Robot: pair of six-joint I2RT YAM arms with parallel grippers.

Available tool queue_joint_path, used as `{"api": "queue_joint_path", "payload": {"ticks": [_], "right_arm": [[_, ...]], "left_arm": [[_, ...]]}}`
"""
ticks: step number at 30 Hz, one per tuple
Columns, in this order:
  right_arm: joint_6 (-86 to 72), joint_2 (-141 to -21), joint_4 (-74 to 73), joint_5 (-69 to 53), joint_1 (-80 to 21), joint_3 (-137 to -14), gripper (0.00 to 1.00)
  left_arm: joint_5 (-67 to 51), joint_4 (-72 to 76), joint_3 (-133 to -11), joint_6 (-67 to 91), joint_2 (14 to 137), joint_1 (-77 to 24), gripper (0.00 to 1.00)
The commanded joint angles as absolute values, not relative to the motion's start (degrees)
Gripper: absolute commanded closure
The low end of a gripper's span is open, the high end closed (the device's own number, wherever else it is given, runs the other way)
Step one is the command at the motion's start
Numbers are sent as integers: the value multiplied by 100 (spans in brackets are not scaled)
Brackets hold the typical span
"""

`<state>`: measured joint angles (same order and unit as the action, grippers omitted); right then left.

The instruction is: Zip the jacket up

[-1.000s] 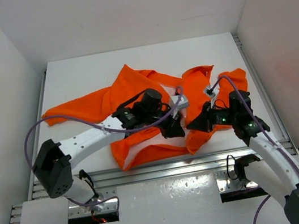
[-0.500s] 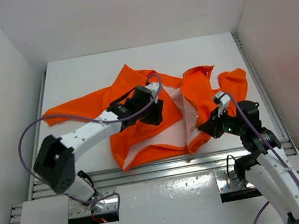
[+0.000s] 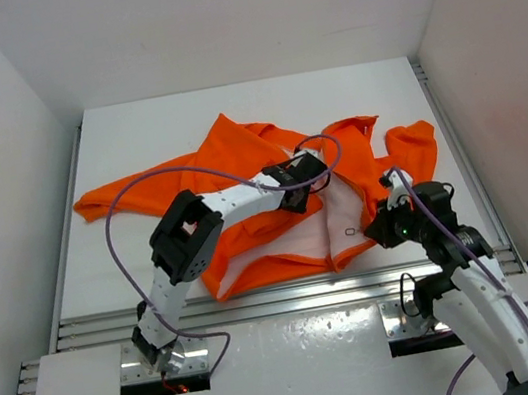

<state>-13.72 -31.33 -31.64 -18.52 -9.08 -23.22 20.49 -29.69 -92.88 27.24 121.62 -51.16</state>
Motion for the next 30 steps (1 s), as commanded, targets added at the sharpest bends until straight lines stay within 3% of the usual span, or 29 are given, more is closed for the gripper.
{"api": "queue_joint_path", "payload": {"ticks": [1,5,6,10,17,22,26,30], "right_arm": [[-1372,-3278,-2839,-1801,-870,-2549,100],[-1415,-3489,-2585,-1960,-896,-2531,100],[-1432,-3611,-2532,-2090,-896,-2514,100],[-1494,-3928,-2216,-2416,-896,-2496,100],[-1459,-4666,-1741,-3207,-870,-2601,100],[-1468,-5176,-1398,-3778,-870,-2724,100],[-1511,-5457,-1310,-3990,-888,-2865,100],[-1468,-5519,-1310,-4078,-896,-2909,100]], "left_arm": [[2715,-3471,-9510,2892,12392,-5028,64],[2804,-3524,-9256,2752,12384,-4835,83],[2682,-3524,-9203,2377,12314,-4834,100],[1921,-3288,-8800,1102,11508,-4562,100],[90,-3443,-6999,-1798,8633,-4078,100],[-158,-4016,-5610,-3415,6956,-4017,100],[-228,-4069,-4441,-3928,6111,-4543,99],[313,-3675,-3771,-3929,6230,-5114,95]]}}
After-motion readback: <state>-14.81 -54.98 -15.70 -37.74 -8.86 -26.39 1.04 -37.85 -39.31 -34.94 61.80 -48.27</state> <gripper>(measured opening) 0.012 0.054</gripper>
